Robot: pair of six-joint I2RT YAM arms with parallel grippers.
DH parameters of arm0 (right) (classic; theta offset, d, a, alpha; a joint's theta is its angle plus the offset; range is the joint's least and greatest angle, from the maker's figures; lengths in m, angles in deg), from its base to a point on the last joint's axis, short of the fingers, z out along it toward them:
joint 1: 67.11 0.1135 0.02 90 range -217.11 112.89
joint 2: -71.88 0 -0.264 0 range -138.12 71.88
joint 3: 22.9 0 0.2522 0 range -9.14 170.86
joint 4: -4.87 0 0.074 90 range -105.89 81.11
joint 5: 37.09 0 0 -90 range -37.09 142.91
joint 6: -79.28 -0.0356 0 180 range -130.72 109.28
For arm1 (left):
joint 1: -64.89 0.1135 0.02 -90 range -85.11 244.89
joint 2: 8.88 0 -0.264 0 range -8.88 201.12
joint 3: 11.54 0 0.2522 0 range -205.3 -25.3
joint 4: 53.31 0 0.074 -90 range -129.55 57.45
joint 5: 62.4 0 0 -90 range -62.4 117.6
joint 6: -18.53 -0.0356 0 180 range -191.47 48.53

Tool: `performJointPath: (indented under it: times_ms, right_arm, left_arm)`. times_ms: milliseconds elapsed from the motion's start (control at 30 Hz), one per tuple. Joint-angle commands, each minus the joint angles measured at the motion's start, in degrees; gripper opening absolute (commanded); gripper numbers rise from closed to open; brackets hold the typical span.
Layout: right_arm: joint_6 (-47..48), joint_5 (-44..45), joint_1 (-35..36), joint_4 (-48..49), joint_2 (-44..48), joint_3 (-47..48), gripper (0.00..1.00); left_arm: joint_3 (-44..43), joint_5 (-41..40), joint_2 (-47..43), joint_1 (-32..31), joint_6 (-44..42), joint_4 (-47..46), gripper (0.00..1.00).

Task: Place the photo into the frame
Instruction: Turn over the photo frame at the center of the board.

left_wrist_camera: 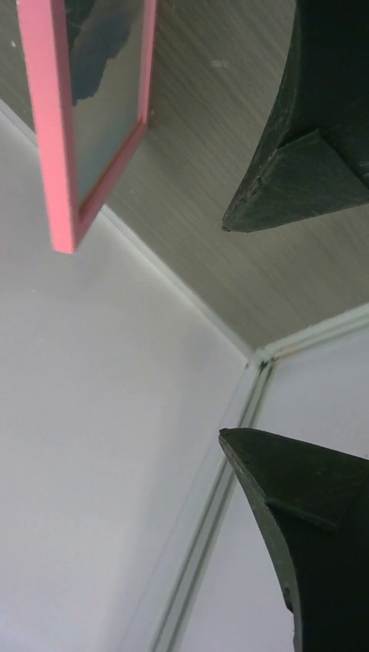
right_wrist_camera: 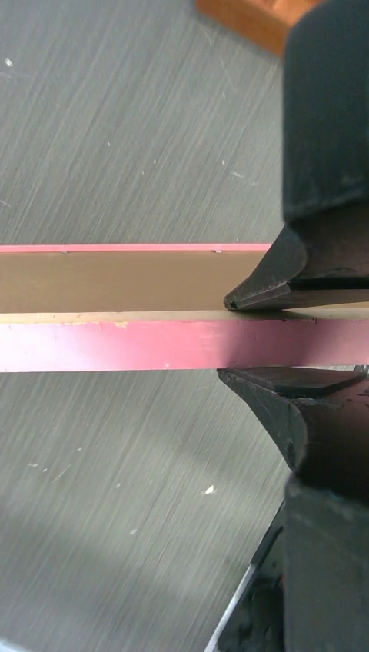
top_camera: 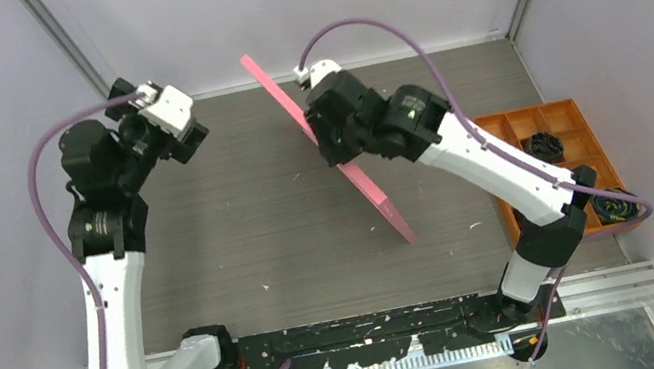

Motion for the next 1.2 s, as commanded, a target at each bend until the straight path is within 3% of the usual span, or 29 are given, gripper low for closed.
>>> performJointPath:
  times_ms: [0, 200, 467, 600, 900, 1167]
  right_arm:
    - [-7.71, -15.73, -8.96, 2.6, 0.03, 3.46, 0.01]
    - [-13.56, -31.92, -25.37, 5.76, 3.54, -5.83, 0.01]
    - [-14.81, -41.37, -41.86, 8.68, 11.35, -18.34, 0.01]
    - [-16.15, -45.84, -44.32, 12.71, 15.62, -26.4, 0.01]
    - [-23.12, -52.25, -44.55, 36.12, 27.72, -54.52, 0.01]
    - [-24.32, -57.78, -44.47, 49.73, 26.4, -67.93, 0.01]
  left_arm:
    - [-5.2, 1.34, 6.38, 4.03, 15.55, 16.76, 1.0]
    - [0.3, 4.46, 6.81, 4.12, 20.26, 17.53, 1.0]
    - [7.55, 8.45, 7.77, 4.12, 23.26, 13.44, 1.0]
    - [10.4, 11.17, 9.51, 4.12, 23.02, 13.84, 1.0]
    - [14.56, 14.42, 13.27, 8.86, 16.91, 17.52, 0.97]
    - [20.83, 16.09, 12.32, 13.63, 17.38, 14.29, 1.0]
